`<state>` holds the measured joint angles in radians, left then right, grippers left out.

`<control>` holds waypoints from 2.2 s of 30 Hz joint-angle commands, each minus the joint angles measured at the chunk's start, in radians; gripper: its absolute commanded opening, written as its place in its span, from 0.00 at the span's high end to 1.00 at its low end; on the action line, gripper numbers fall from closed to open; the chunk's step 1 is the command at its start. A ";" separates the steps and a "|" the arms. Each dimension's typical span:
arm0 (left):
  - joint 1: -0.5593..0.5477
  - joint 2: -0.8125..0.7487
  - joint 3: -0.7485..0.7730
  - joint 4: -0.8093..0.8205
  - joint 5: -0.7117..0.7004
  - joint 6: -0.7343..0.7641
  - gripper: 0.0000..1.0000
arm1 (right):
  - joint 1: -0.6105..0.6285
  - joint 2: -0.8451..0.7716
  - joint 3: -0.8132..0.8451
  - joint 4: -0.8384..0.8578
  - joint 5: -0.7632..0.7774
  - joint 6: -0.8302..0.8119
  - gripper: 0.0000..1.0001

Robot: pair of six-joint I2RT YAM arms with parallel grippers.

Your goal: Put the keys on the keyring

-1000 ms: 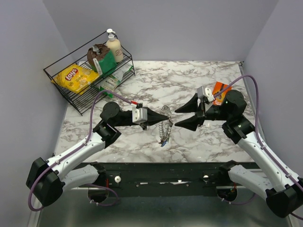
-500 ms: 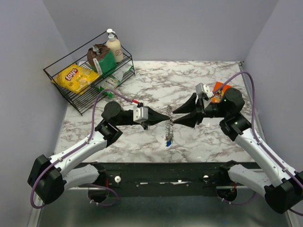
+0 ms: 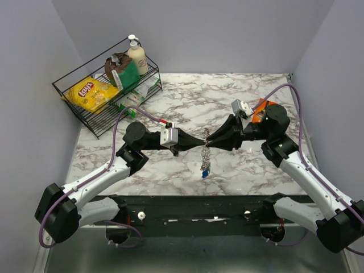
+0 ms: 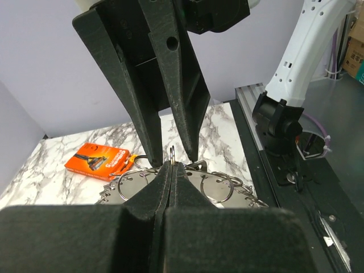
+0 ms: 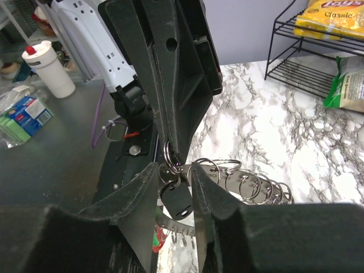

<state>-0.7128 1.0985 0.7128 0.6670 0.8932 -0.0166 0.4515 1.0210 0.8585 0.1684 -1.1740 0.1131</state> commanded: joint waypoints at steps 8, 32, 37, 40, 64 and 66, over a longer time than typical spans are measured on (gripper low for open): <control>-0.001 -0.009 0.028 0.063 0.006 -0.017 1.00 | 0.006 0.010 0.013 -0.015 -0.029 -0.010 1.00; -0.001 0.072 0.585 -1.137 -0.145 0.357 0.42 | 0.006 0.021 0.025 -0.119 0.042 -0.072 1.00; -0.001 0.197 0.772 -1.374 -0.154 0.391 0.43 | 0.004 0.057 0.039 -0.159 0.086 -0.089 0.99; -0.002 0.244 0.824 -1.458 -0.136 0.405 0.43 | 0.006 0.068 0.033 -0.165 0.106 -0.096 1.00; -0.002 0.465 0.956 -1.629 -0.230 0.368 0.50 | 0.006 0.203 0.060 -0.234 0.116 -0.161 1.00; -0.004 0.475 0.958 -1.629 -0.249 0.369 0.53 | 0.006 0.200 0.057 -0.234 0.117 -0.162 1.00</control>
<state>-0.7136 1.5536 1.6432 -0.9283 0.7036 0.3561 0.4515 1.2495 0.8822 -0.0582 -1.0622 -0.0326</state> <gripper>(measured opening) 0.495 0.011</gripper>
